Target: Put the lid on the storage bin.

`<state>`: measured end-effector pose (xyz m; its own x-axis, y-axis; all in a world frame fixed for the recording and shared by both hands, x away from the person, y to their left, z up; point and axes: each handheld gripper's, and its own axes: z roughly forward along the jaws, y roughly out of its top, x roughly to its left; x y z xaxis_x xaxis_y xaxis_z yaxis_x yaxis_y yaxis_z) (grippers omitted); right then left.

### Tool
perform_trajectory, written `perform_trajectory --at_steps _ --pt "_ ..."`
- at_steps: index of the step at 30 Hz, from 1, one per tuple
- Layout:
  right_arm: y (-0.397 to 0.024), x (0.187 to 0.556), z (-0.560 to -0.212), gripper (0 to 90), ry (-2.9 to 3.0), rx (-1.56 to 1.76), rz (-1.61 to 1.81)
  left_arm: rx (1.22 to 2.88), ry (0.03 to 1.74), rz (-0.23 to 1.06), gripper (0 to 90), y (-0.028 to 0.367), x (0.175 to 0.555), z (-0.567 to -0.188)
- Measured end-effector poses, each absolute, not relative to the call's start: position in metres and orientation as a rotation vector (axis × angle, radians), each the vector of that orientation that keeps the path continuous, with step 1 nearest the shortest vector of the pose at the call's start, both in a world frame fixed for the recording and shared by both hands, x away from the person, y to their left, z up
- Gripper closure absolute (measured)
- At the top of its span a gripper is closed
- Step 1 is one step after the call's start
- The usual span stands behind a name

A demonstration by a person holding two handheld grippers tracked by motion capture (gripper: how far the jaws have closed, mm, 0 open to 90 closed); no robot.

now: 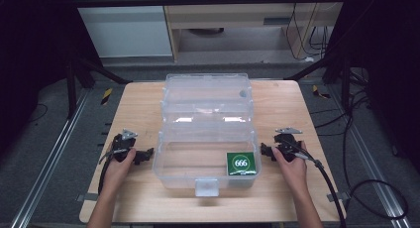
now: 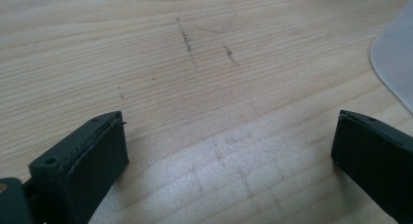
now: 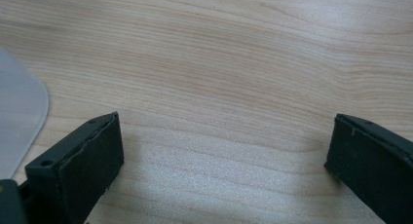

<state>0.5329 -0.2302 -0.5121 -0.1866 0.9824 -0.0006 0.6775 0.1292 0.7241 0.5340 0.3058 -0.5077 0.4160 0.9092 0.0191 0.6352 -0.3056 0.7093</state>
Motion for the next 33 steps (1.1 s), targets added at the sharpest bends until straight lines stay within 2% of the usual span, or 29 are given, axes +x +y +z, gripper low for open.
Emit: perform_trajectory --at_steps 7,10,12,14,19,21,26,33 --pt "-0.235 0.534 -0.512 0.5 1.989 1.547 0.846 2.127 1.228 0.528 3.0 0.302 0.526 -0.503" --pt "-0.242 0.529 -0.506 5.5 2.086 1.483 0.81 2.173 1.161 0.518 2.6 0.299 0.518 -0.497" --pt "-0.248 0.523 -0.498 4.8 2.127 1.398 0.74 2.226 1.105 0.511 3.0 0.299 0.514 -0.491" --pt "-0.256 0.515 -0.483 7.2 2.182 1.303 0.667 2.313 1.062 0.519 3.4 0.303 0.511 -0.482" --pt "-0.263 0.499 -0.449 8.2 2.26 1.166 0.596 2.417 0.959 0.408 4.7 0.314 0.502 -0.455" --pt "-0.263 0.494 -0.432 11.5 2.308 1.119 0.593 2.45 0.924 0.422 5.2 0.316 0.497 -0.443" --pt "-0.252 0.484 -0.393 13.2 2.368 0.966 0.59 2.475 0.85 0.427 5.3 0.315 0.483 -0.415" --pt "-0.239 0.49 -0.355 15.4 2.389 0.852 0.524 2.545 0.726 0.483 5.2 0.302 0.47 -0.385"
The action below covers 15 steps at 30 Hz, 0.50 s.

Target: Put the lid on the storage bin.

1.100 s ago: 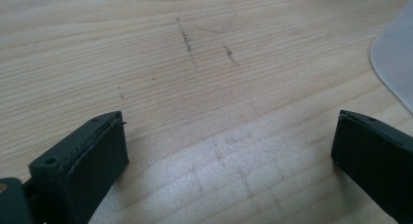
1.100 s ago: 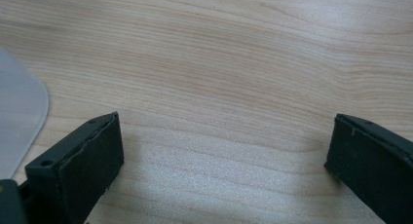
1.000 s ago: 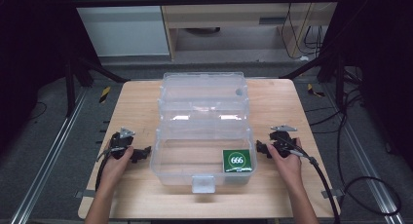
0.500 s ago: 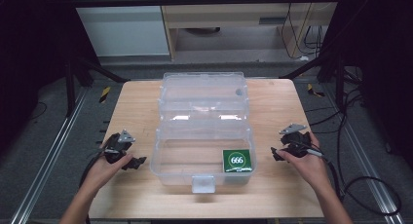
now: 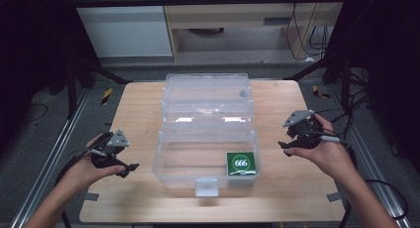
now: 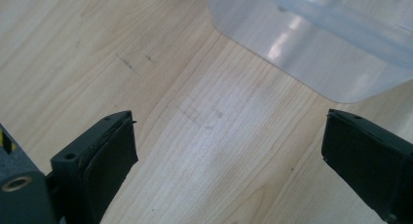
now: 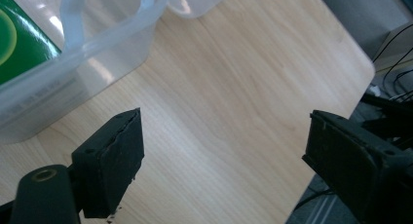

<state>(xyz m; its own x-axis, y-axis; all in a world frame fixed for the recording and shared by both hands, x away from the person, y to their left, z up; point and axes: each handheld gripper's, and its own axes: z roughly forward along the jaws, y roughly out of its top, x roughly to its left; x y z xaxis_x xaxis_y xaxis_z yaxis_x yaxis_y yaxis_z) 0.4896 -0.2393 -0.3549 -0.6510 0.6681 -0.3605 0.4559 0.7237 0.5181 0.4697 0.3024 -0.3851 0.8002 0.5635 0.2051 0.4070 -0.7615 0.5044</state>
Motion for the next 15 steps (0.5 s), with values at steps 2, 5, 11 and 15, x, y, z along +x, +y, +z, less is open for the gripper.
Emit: perform_trajectory --at_steps 2,5,11,15 --pt "-0.236 0.492 -0.345 18.2 2.389 0.814 0.508 2.568 0.693 0.49 5.2 0.299 0.468 -0.378" --pt "-0.229 0.494 -0.331 21.0 2.401 0.762 0.497 2.598 0.649 0.501 5.3 0.295 0.466 -0.37" --pt "-0.214 0.499 -0.306 28.1 2.424 0.643 0.446 2.65 0.564 0.543 5.7 0.284 0.464 -0.355" --pt "-0.204 0.503 -0.291 31.7 2.438 0.586 0.452 2.674 0.509 0.557 6.1 0.273 0.46 -0.345"
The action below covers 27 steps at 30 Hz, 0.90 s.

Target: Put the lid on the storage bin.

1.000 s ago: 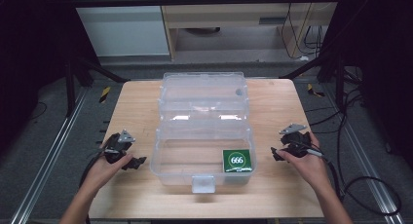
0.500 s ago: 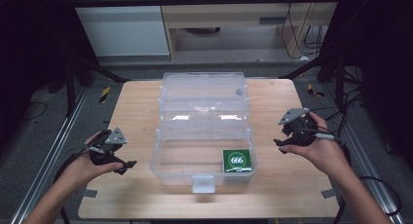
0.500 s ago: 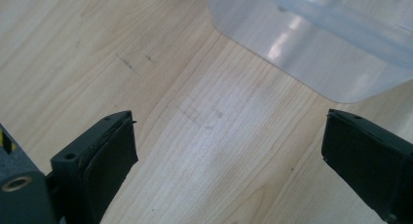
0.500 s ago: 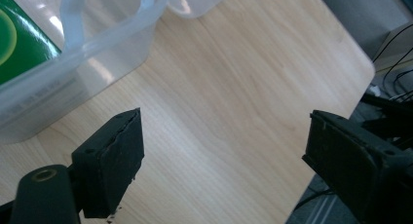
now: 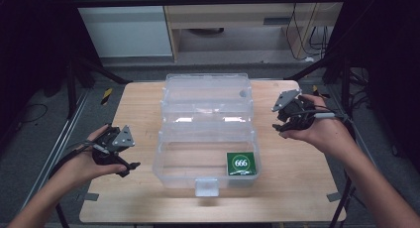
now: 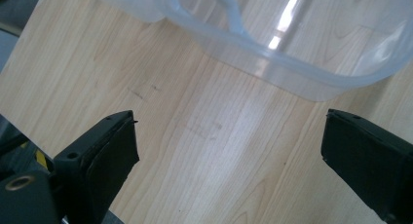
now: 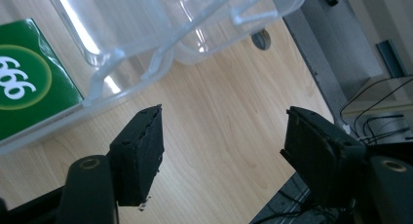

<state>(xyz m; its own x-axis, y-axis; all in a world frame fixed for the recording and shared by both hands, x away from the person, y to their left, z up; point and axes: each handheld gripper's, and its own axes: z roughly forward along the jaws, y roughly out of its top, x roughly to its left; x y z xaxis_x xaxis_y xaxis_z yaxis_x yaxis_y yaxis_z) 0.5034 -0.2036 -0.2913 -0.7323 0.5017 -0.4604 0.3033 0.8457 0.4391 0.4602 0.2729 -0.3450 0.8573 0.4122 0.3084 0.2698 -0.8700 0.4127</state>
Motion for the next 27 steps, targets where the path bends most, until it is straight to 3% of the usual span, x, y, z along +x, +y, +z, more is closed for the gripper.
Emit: perform_trajectory --at_steps 7,17,27 --pt "-0.175 0.51 -0.274 33.9 2.473 0.463 0.423 2.705 0.404 0.596 6.5 0.253 0.451 -0.33" --pt "-0.131 0.534 -0.271 50.5 2.548 0.277 0.383 2.731 0.277 0.539 7.8 0.226 0.444 -0.323" --pt "-0.09 0.555 -0.282 59.7 2.599 0.138 0.337 2.75 0.193 0.486 9.8 0.199 0.449 -0.328"
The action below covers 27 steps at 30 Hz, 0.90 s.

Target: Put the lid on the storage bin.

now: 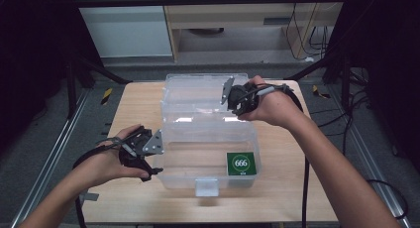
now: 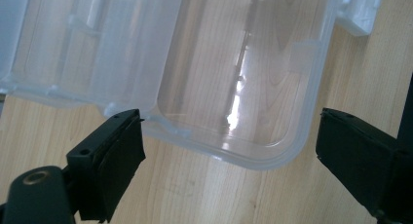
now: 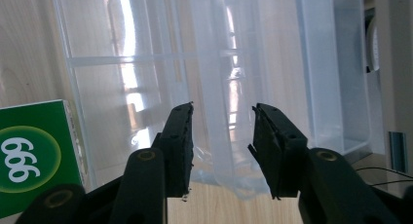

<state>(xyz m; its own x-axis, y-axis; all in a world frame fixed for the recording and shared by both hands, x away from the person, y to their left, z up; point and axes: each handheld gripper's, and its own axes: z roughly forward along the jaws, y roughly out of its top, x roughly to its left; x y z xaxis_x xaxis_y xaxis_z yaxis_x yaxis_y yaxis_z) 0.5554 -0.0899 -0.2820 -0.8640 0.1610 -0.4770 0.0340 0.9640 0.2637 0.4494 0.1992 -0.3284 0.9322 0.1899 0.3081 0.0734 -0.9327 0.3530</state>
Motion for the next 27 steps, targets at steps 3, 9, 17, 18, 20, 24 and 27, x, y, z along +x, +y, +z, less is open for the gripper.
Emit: perform_trajectory --at_steps 3,9,17,18,20,24,27 --pt "-0.085 0.56 -0.287 60.5 2.616 0.116 0.303 2.76 0.175 0.475 9.8 0.194 0.45 -0.33" --pt "-0.079 0.572 -0.294 64.7 2.638 0.117 0.28 2.778 0.128 0.46 9.8 0.184 0.451 -0.334" --pt "-0.078 0.58 -0.304 70.3 2.678 0.087 0.256 2.808 0.081 0.43 10.9 0.172 0.45 -0.341" --pt "-0.077 0.581 -0.305 71.2 2.679 0.078 0.246 2.812 0.075 0.43 11.4 0.171 0.45 -0.341" --pt "-0.075 0.581 -0.306 72.8 2.685 0.07 0.239 2.821 0.067 0.426 11.9 0.168 0.451 -0.344" --pt "-0.072 0.58 -0.307 75.7 2.675 0.05 0.227 2.834 0.062 0.398 14.4 0.167 0.452 -0.353" --pt "-0.07 0.578 -0.306 79.5 2.669 0.018 0.204 2.858 0.063 0.382 17.6 0.166 0.451 -0.359"
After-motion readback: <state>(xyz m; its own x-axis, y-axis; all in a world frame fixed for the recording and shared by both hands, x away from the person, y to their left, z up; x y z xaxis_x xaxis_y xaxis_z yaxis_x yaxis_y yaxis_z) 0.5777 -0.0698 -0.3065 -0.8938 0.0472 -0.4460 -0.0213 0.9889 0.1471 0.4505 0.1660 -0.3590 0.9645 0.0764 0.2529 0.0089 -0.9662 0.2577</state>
